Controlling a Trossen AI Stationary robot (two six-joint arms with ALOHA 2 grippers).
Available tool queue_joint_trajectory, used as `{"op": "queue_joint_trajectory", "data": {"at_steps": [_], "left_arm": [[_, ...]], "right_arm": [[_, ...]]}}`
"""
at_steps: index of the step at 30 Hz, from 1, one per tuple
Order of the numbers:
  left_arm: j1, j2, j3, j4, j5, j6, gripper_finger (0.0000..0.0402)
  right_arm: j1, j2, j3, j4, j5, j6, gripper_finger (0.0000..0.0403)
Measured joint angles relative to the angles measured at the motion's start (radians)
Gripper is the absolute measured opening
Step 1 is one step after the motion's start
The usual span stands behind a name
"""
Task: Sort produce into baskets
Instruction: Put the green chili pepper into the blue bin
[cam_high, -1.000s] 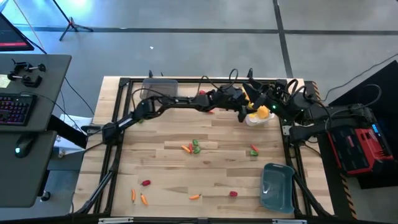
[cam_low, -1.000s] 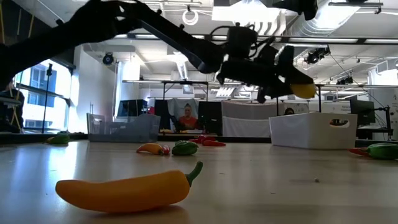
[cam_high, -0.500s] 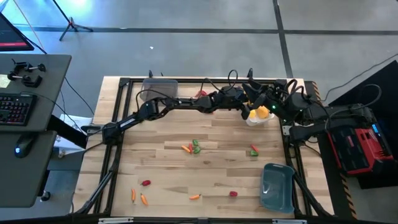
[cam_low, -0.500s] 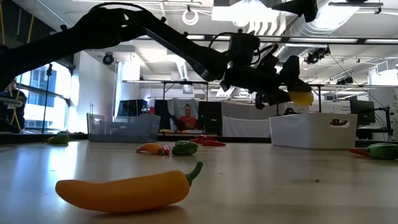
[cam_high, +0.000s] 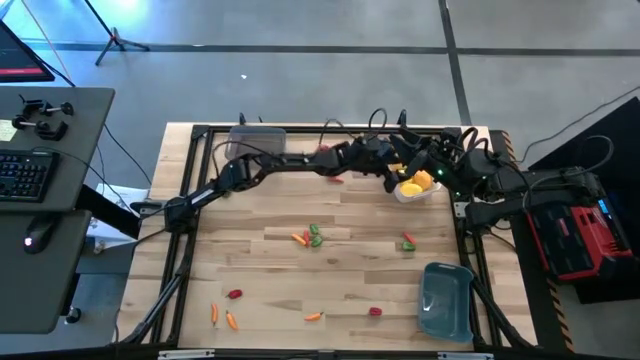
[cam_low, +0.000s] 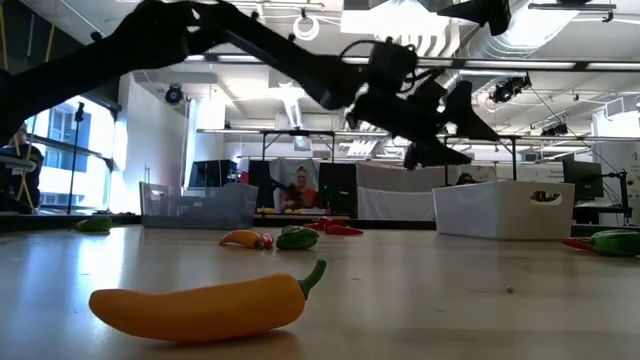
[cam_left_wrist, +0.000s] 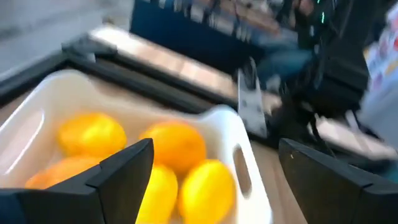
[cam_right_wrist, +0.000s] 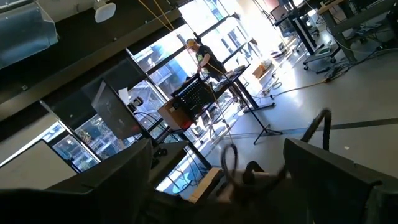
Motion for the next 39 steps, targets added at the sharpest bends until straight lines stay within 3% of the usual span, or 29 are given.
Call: {"op": "queue_joint_trajectory", "data": {"at_steps": [5, 8, 10, 13, 16, 19, 22, 26, 30, 35, 39], "left_arm": [[0.036, -0.133, 0.000, -0.339, 0.186, 0.182, 0.0333], [0.047, -0.228, -0.026, -0.499, 0.192, 0.238, 0.0333], [0.050, -0.314, -0.119, -0.508, 0.196, 0.240, 0.0333], [0.032, -0.486, -0.395, -0.342, 0.196, 0.211, 0.0333], [0.006, -0.690, -0.745, -0.054, 0.169, 0.079, 0.0333], [-0.019, -0.877, -1.027, 0.193, 0.049, -0.028, 0.0333], [-0.047, -1.016, -1.169, 0.278, -0.093, -0.016, 0.0333], [-0.076, -1.126, -1.198, 0.182, -0.177, 0.058, 0.0333], [-0.086, -1.175, -1.198, 0.150, -0.209, 0.078, 0.0333], [-0.094, -1.199, -1.198, 0.164, -0.207, -0.164, 0.0333], [-0.099, -1.199, -1.198, 0.166, -0.175, -0.353, 0.0333]], "right_arm": [[0.000, -0.018, 0.000, 0.007, -0.009, -0.055, 0.0353], [0.000, -0.051, 0.000, 0.018, 0.003, -0.101, 0.0353], [0.000, -0.085, 0.000, 0.018, 0.006, -0.134, 0.0353], [0.000, -0.126, 0.001, 0.006, 0.008, -0.151, 0.0353], [0.002, -0.147, 0.001, -0.051, -0.006, -0.127, 0.0353], [0.004, -0.146, 0.001, -0.195, -0.066, -0.014, 0.0353], [0.002, -0.114, 0.001, -0.446, -0.193, 0.226, 0.0353], [-0.003, -0.024, 0.011, -0.837, -0.499, 0.496, 0.0353], [0.009, 0.109, 0.013, -1.037, -0.744, 0.495, 0.0353], [0.065, 0.283, 0.014, -1.082, -0.899, 0.421, 0.0353], [0.138, 0.407, 0.014, -1.081, -0.916, 0.392, 0.0344]]}}
